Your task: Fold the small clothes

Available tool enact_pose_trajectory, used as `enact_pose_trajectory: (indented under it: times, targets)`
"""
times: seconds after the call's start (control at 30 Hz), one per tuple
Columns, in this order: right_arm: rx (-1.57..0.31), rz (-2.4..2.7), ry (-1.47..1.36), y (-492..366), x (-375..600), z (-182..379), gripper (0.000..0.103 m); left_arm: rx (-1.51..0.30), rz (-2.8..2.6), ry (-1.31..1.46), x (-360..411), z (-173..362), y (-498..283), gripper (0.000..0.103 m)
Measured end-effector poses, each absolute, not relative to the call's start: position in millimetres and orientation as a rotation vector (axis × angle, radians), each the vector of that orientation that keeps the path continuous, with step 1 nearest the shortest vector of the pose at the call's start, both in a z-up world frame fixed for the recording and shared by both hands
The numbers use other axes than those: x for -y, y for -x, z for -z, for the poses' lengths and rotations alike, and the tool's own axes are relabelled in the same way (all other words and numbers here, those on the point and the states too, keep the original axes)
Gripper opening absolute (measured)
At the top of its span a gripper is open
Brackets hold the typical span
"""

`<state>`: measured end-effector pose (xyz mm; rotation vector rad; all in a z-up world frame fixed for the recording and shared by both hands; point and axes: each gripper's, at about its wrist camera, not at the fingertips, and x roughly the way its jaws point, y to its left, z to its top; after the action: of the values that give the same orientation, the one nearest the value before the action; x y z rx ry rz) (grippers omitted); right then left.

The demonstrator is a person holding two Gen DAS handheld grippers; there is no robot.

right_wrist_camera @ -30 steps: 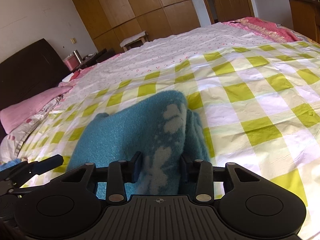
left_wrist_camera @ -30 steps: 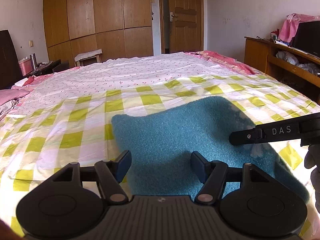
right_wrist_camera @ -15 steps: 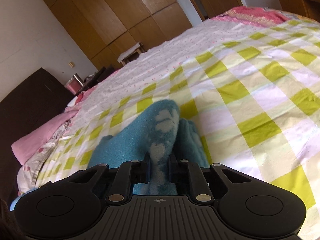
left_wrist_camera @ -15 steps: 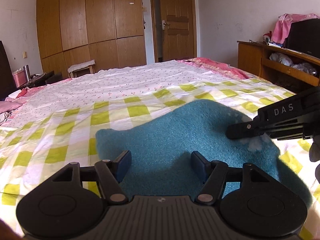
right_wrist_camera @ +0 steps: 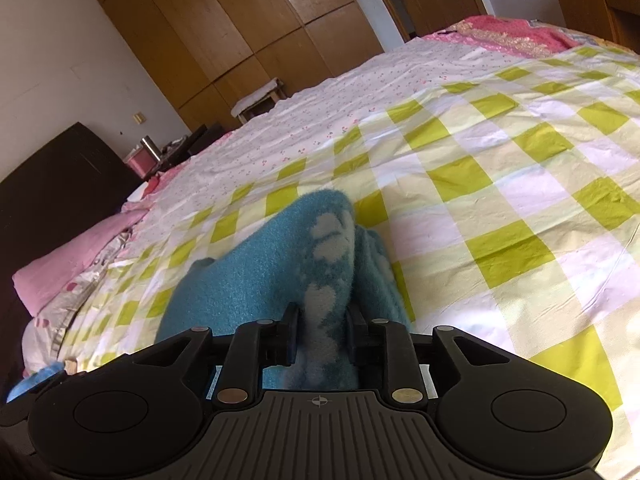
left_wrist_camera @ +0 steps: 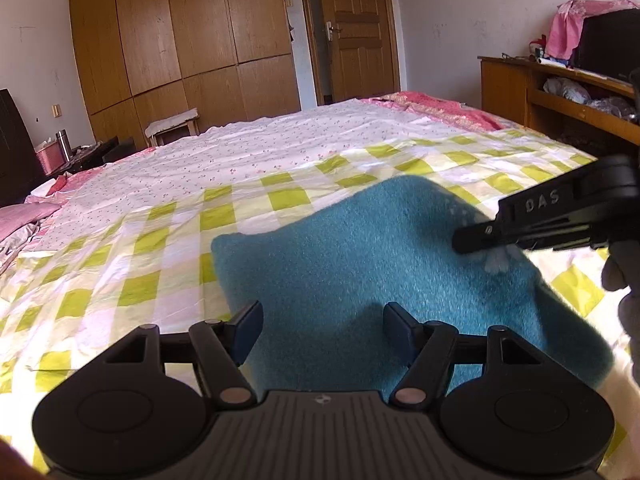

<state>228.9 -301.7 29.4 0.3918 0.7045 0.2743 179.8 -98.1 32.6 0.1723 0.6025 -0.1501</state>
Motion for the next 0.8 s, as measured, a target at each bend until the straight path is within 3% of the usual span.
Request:
enact_pose_trajectory:
  times: [0.1, 0.4, 0.8]
  targets:
    - [-0.661, -0.277, -0.281, -203, 297, -45, 0.025, -0.617, 0.143, -0.151, 96, -31, -178, 0.072]
    - [-0.782, -0.297, -0.248, -153, 309, -29, 0.026, -0.571, 0.23, -0.186, 122, -43, -182, 0.071]
    - [-0.829, -0.324, -0.179, -140, 313, -13, 0.008, -0.622, 0.29, -0.192, 172, -25, -242, 0.071]
